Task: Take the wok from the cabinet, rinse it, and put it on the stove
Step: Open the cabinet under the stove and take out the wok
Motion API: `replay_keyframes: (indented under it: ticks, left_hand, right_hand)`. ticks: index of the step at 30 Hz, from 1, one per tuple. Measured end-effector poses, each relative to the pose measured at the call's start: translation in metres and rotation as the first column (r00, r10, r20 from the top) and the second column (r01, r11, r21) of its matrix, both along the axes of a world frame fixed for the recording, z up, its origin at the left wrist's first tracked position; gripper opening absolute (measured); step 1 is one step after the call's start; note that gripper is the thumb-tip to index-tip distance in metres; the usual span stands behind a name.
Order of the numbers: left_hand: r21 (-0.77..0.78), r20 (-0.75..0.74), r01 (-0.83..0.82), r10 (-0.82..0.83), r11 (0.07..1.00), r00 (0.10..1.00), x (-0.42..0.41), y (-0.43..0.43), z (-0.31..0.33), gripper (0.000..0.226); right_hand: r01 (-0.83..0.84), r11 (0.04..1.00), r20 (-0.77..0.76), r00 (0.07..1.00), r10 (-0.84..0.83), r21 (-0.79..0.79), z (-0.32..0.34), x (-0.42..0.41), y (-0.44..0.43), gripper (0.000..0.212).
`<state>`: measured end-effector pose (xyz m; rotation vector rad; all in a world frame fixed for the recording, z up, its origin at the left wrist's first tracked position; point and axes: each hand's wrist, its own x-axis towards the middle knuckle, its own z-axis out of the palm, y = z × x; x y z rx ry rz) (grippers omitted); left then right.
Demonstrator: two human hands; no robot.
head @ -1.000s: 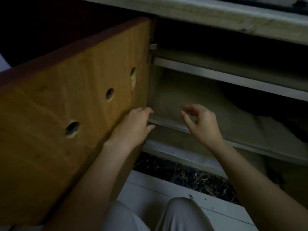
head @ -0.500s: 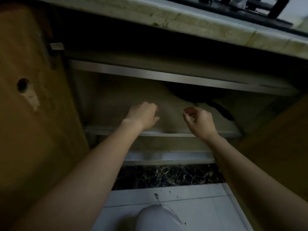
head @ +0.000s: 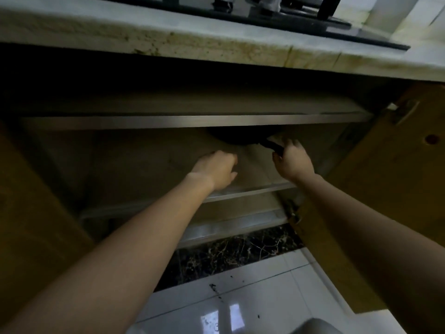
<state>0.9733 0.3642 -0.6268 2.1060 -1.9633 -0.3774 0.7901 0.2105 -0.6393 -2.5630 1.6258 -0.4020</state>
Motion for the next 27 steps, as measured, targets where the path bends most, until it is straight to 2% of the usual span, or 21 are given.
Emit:
replay_keyframes:
  ticks: [2, 4, 7, 9, 10, 13, 15, 17, 19, 21, 27]
  left_hand:
    - [0.006, 0.013, -0.002, 0.002, 1.0, 1.0, -0.004, -0.001, -0.004, 0.038]
    - [0.014, -0.016, -0.006, 0.006, 1.0, 1.0, -0.008, -0.005, -0.007, 0.04]
    - [0.022, -0.07, -0.018, 0.019, 1.0, 0.997, -0.016, -0.016, -0.012, 0.041]
    - [0.028, -0.09, -0.024, 0.026, 0.999, 0.996, -0.021, -0.021, -0.015, 0.043]
    - [0.029, -0.098, -0.032, 0.035, 0.999, 0.995, -0.023, -0.021, -0.016, 0.044]
    - [0.038, -0.103, -0.041, 0.045, 0.998, 0.994, -0.028, -0.019, -0.023, 0.043]
    - [0.056, -0.1, -0.043, 0.049, 0.997, 0.994, -0.029, -0.019, -0.026, 0.043]
    - [0.059, -0.105, -0.046, 0.052, 0.997, 0.993, -0.028, -0.02, -0.027, 0.042]
    - [0.05, -0.113, -0.052, 0.057, 0.997, 0.992, -0.028, -0.021, -0.028, 0.041]
    - [0.055, -0.111, -0.054, 0.06, 0.997, 0.992, -0.032, -0.022, -0.03, 0.039]
    - [0.098, -0.14, -0.088, 0.101, 0.991, 0.985, -0.036, -0.026, -0.046, 0.034]
  right_hand:
    - [0.025, 0.997, -0.135, 0.991, -0.015, 0.074, -0.016, 0.0, -0.02, 0.049]
    - [0.044, 0.985, -0.193, 0.981, -0.012, 0.165, -0.029, -0.002, -0.032, 0.043]
    - [0.118, 0.99, -0.215, 0.972, -0.098, 0.082, -0.034, -0.006, -0.035, 0.047]
    - [0.163, 0.982, -0.216, 0.966, -0.14, 0.096, -0.033, -0.01, -0.037, 0.046]
    - [0.138, 0.979, -0.193, 0.975, -0.108, 0.148, -0.034, -0.011, -0.039, 0.047]
    - [-0.016, 0.962, -0.109, 0.993, 0.048, 0.271, -0.034, -0.01, -0.037, 0.072]
    - [-0.053, 0.958, -0.051, 0.996, 0.07, 0.282, -0.038, -0.008, -0.032, 0.07]
    - [-0.035, 0.956, 0.015, 0.999, 0.032, 0.292, -0.05, -0.002, -0.027, 0.061]
    - [0.067, 0.937, 0.073, 0.993, -0.098, 0.343, -0.058, 0.004, -0.021, 0.049]
    - [0.129, 0.921, 0.09, 0.981, -0.174, 0.367, -0.058, 0.009, -0.004, 0.045]
    - [0.14, 0.916, 0.15, 0.966, -0.209, 0.375, -0.045, 0.0, 0.048, 0.041]
